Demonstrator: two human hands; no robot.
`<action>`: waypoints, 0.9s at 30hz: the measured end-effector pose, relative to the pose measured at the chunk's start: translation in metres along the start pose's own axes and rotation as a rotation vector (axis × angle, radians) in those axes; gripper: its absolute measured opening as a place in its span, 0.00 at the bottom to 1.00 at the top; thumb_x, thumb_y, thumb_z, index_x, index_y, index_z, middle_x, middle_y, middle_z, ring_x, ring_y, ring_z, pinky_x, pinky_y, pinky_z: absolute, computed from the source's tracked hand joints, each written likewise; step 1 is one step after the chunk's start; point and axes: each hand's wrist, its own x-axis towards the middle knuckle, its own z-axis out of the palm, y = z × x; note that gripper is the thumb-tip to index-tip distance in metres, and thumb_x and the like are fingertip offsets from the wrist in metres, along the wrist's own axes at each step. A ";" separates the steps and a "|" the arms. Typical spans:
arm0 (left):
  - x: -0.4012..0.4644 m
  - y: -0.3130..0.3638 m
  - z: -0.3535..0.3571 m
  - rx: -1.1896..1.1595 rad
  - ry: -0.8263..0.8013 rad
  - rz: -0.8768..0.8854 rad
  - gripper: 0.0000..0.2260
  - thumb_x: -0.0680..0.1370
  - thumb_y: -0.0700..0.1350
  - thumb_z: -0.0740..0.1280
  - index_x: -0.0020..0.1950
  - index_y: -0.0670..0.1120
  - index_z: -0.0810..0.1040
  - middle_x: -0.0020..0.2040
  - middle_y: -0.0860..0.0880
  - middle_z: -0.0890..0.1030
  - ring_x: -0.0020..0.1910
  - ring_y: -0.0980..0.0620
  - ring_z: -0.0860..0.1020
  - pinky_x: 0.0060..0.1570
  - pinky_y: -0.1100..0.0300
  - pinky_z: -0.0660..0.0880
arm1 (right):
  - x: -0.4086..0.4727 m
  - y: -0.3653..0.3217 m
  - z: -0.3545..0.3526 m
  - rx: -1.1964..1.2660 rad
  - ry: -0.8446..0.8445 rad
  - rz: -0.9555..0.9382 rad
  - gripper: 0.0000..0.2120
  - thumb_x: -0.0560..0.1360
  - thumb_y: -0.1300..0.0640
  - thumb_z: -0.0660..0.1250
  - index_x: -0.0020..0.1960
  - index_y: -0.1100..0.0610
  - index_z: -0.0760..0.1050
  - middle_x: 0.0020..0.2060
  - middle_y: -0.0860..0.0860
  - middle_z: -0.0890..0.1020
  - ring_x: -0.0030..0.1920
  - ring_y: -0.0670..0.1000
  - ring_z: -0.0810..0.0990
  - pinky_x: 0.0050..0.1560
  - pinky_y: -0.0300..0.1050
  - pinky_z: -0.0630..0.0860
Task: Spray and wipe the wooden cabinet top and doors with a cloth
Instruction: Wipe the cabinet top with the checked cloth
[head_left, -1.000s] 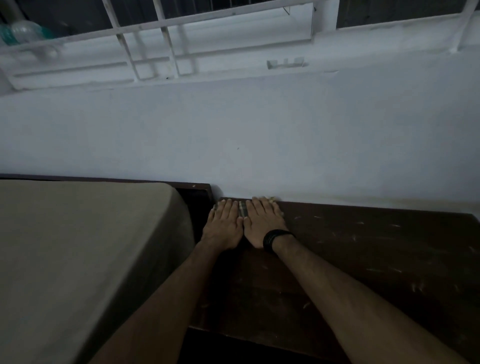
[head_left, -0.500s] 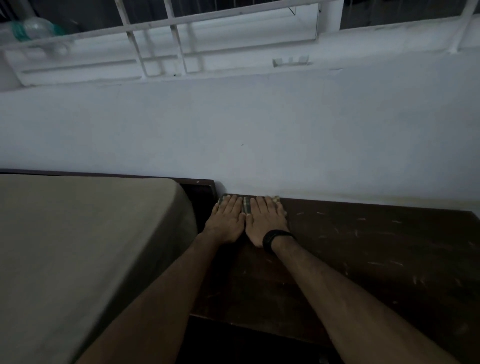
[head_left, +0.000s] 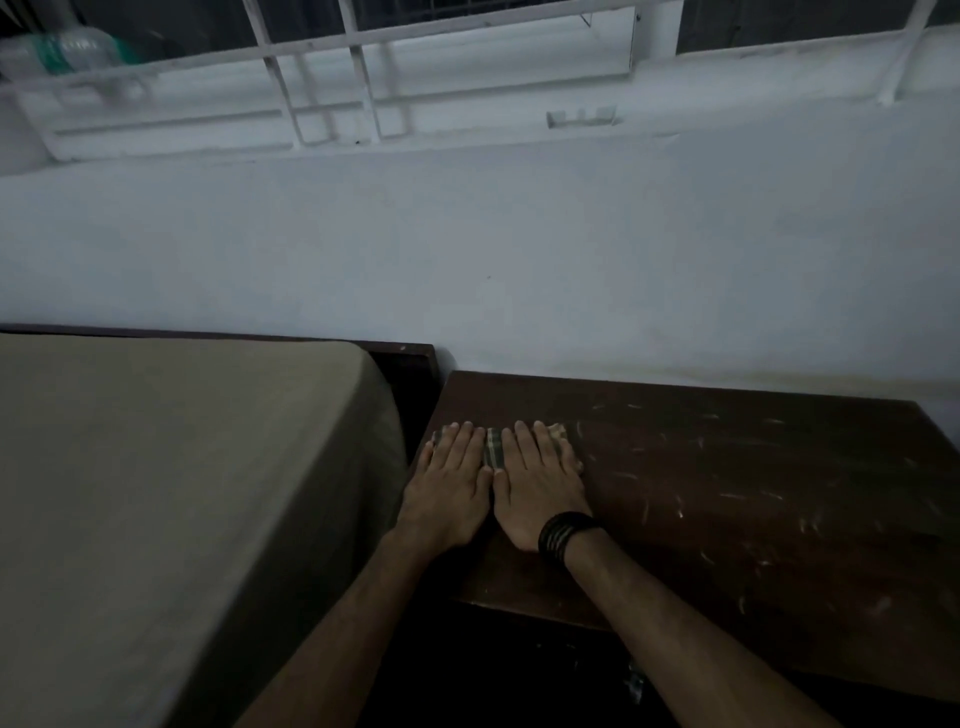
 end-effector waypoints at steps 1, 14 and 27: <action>0.004 -0.002 0.001 -0.003 -0.006 0.004 0.30 0.81 0.55 0.39 0.82 0.46 0.47 0.82 0.48 0.47 0.81 0.51 0.42 0.76 0.54 0.38 | 0.004 0.002 0.000 -0.004 -0.009 -0.004 0.28 0.84 0.47 0.42 0.81 0.54 0.44 0.81 0.51 0.45 0.80 0.53 0.40 0.78 0.55 0.37; 0.118 -0.026 -0.008 0.000 -0.033 -0.018 0.25 0.86 0.50 0.45 0.82 0.44 0.46 0.82 0.46 0.46 0.81 0.49 0.44 0.78 0.49 0.41 | 0.118 0.015 -0.007 -0.010 0.036 0.042 0.28 0.83 0.47 0.45 0.81 0.55 0.50 0.80 0.52 0.51 0.79 0.54 0.47 0.78 0.56 0.42; 0.068 -0.029 -0.007 -0.044 -0.008 -0.034 0.25 0.86 0.51 0.45 0.82 0.44 0.48 0.82 0.45 0.47 0.81 0.49 0.44 0.79 0.51 0.42 | 0.080 -0.005 -0.001 -0.020 0.015 0.022 0.28 0.83 0.47 0.43 0.81 0.55 0.46 0.81 0.53 0.48 0.80 0.55 0.43 0.78 0.57 0.38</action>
